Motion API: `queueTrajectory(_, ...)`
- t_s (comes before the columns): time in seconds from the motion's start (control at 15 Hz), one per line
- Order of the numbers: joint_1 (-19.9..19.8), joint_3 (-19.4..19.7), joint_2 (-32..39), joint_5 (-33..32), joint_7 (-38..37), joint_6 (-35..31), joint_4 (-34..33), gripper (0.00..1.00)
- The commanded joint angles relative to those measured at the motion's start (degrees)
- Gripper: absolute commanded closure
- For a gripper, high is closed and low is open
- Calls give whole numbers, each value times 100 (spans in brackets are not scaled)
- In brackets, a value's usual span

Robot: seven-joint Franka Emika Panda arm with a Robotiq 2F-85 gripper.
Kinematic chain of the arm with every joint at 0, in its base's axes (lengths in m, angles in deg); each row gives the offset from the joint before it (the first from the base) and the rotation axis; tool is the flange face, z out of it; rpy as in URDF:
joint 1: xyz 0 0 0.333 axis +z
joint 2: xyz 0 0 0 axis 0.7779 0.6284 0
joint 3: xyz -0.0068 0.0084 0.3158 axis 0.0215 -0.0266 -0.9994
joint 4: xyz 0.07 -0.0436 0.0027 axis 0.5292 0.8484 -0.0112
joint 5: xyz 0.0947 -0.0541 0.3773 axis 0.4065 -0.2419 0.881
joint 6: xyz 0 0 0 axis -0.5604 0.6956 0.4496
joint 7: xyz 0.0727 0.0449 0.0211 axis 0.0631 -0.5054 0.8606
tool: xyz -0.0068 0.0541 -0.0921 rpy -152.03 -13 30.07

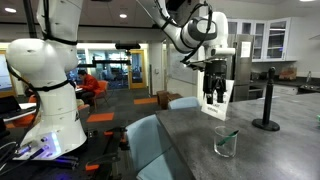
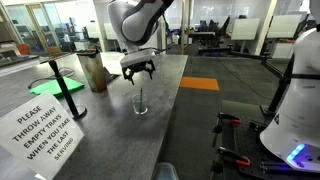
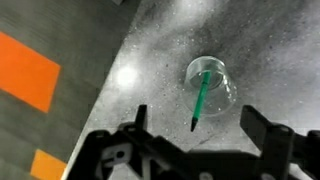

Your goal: Pick up the pen from the table and put in the cup

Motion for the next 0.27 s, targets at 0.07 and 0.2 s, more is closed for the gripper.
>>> queueTrajectory(0.07, 128, 142, -98, 74, 60, 129, -26, 0)
queueTrajectory(0.2, 141, 152, -121, 42, 26, 113, -29, 0)
